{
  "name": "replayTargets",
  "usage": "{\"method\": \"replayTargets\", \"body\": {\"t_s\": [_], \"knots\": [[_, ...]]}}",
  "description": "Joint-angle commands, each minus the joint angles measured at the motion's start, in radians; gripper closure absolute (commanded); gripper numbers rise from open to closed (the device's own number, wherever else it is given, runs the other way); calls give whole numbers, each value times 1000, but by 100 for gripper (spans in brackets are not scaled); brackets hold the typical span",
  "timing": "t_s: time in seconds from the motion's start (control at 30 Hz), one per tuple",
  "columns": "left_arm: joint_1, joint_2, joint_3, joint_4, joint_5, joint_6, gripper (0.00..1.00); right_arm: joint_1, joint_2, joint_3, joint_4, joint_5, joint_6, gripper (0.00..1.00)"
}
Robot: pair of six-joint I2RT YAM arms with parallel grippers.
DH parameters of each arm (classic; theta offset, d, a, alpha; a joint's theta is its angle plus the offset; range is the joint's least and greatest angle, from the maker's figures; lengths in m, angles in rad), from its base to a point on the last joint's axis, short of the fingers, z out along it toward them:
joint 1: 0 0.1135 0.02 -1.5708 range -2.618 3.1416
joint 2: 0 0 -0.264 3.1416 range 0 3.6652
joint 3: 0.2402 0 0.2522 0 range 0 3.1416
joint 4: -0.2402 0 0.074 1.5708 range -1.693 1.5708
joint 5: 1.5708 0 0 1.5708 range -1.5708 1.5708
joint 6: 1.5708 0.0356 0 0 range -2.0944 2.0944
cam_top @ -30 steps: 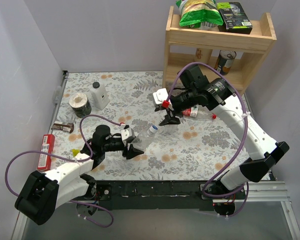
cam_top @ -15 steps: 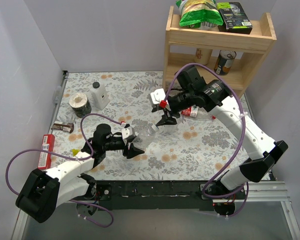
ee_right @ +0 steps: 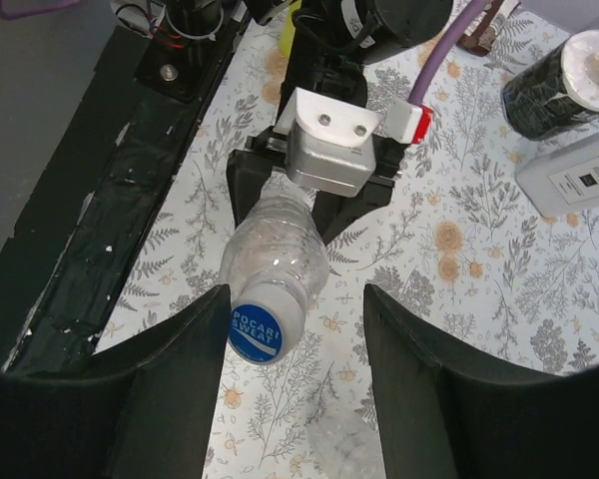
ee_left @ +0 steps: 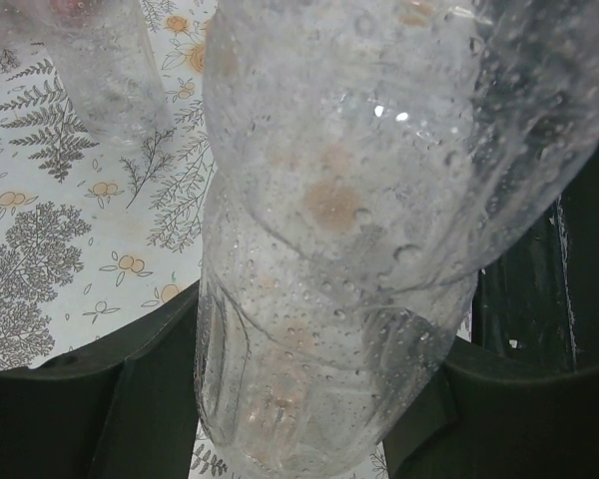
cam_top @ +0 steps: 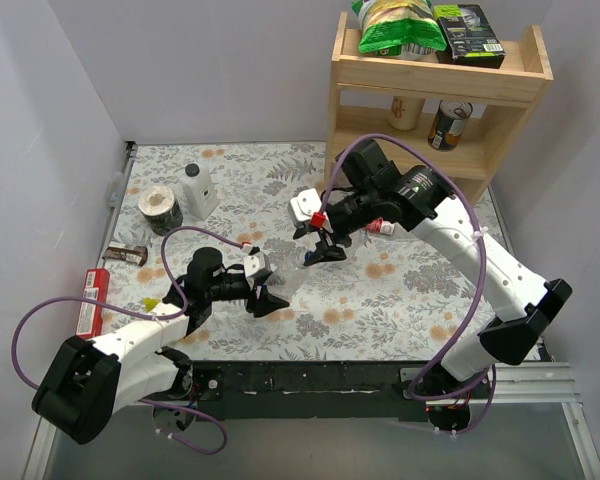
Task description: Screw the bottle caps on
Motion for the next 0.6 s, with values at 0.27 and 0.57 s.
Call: {"method": "replayTargets", "body": {"t_s": [0.27,0.57], "knots": [[-3,-53,5,37,4,67,100,-5,53,71,50,74,82,39],[-3,-82,-38,112,-36,55,100,-51,107,165,-53,-39,107,39]]}}
